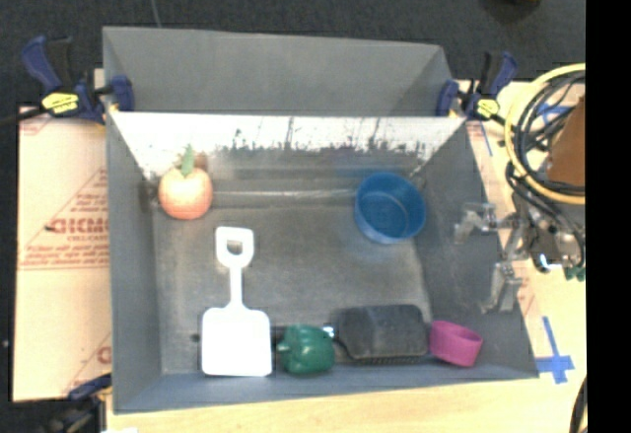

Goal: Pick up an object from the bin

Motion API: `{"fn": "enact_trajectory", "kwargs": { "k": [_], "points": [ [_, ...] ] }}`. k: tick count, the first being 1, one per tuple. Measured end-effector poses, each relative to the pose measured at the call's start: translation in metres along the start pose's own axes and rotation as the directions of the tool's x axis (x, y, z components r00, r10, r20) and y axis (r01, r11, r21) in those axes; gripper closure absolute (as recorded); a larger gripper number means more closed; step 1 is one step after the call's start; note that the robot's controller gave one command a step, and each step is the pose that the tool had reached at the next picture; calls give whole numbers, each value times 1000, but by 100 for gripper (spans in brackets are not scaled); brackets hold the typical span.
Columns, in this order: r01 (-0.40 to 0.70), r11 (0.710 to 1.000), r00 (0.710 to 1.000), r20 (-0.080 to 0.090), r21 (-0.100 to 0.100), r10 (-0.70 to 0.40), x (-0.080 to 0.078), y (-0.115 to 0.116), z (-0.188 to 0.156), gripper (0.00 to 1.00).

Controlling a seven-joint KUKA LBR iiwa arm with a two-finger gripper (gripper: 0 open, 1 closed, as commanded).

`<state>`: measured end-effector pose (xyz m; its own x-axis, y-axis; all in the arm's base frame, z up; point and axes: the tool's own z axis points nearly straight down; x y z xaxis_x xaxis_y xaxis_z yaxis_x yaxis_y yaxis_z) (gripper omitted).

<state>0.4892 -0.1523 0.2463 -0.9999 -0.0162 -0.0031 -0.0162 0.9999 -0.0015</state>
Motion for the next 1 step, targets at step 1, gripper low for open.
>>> {"fn": "enact_trajectory", "kwargs": {
  "k": [1],
  "points": [
    [0,1000,1000,0,0,0,0,0,0,0]
  ]
}}
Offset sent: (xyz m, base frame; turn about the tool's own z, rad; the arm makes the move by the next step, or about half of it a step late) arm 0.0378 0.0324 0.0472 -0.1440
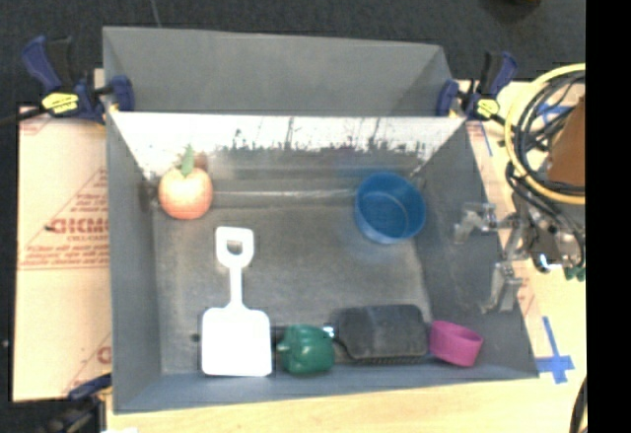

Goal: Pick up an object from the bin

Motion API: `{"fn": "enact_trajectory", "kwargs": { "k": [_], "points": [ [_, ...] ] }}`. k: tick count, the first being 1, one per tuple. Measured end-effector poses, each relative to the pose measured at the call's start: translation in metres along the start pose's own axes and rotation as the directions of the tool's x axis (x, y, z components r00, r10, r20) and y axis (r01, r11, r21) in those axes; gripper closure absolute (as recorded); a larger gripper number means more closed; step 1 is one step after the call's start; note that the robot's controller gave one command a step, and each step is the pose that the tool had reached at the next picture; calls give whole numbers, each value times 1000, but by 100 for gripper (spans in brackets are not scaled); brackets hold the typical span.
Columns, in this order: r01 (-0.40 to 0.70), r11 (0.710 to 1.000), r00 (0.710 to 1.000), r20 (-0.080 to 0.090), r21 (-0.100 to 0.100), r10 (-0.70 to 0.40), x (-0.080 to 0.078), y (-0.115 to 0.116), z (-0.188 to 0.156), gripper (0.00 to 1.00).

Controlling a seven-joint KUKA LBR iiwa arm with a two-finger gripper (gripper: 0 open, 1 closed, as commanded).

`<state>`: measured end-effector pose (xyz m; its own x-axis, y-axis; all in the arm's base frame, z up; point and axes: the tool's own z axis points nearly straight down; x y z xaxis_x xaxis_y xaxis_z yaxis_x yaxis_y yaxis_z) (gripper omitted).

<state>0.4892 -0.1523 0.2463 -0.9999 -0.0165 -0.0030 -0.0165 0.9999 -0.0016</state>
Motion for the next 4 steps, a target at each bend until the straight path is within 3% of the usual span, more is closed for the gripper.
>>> {"fn": "enact_trajectory", "kwargs": {
  "k": [1,2,3,4],
  "points": [
    [143,990,990,11,3,-143,-42,31,-50,0],
    [19,1000,1000,3,0,-19,-75,3,48,0],
    [90,996,996,25,5,-90,-70,72,29,0],
    [64,998,998,11,5,-64,-80,54,127,0]
  ]
}}
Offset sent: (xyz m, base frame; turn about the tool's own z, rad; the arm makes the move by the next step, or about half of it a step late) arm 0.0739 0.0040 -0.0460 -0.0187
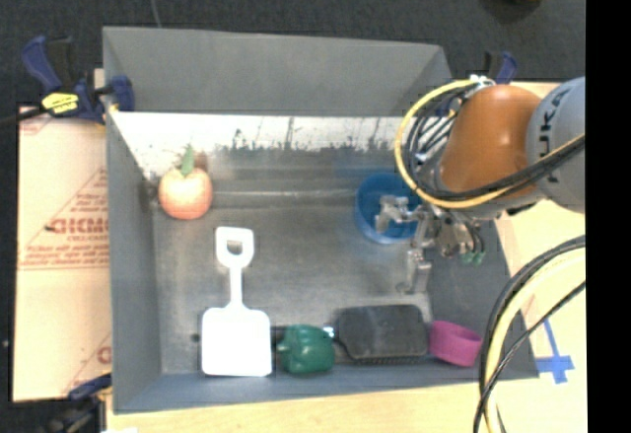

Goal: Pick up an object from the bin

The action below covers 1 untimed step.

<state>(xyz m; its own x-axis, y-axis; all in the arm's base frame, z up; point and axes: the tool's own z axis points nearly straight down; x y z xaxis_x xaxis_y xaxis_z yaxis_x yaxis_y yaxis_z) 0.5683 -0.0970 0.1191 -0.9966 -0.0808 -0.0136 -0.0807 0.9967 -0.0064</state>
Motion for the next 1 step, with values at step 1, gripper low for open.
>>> {"fn": "enact_trajectory", "kwargs": {
  "k": [1],
  "points": [
    [-118,993,992,36,1,118,-79,-20,-44,0]
  ]
}}
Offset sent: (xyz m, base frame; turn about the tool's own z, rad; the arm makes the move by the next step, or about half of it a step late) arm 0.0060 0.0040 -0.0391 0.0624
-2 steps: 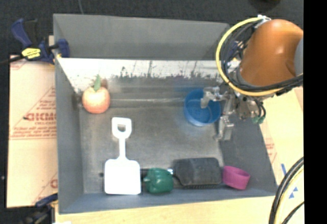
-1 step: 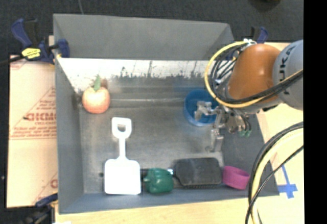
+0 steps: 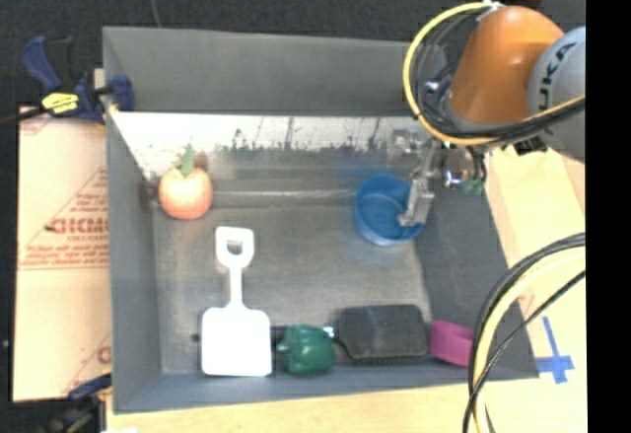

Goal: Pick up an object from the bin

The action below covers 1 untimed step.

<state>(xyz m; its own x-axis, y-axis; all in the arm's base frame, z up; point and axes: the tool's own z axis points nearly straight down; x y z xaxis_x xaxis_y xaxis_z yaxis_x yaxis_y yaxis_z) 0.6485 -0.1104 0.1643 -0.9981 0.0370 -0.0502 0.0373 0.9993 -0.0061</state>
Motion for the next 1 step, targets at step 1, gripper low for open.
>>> {"fn": "enact_trajectory", "kwargs": {
  "k": [1],
  "points": [
    [55,998,997,-55,-7,-55,81,14,83,0]
  ]
}}
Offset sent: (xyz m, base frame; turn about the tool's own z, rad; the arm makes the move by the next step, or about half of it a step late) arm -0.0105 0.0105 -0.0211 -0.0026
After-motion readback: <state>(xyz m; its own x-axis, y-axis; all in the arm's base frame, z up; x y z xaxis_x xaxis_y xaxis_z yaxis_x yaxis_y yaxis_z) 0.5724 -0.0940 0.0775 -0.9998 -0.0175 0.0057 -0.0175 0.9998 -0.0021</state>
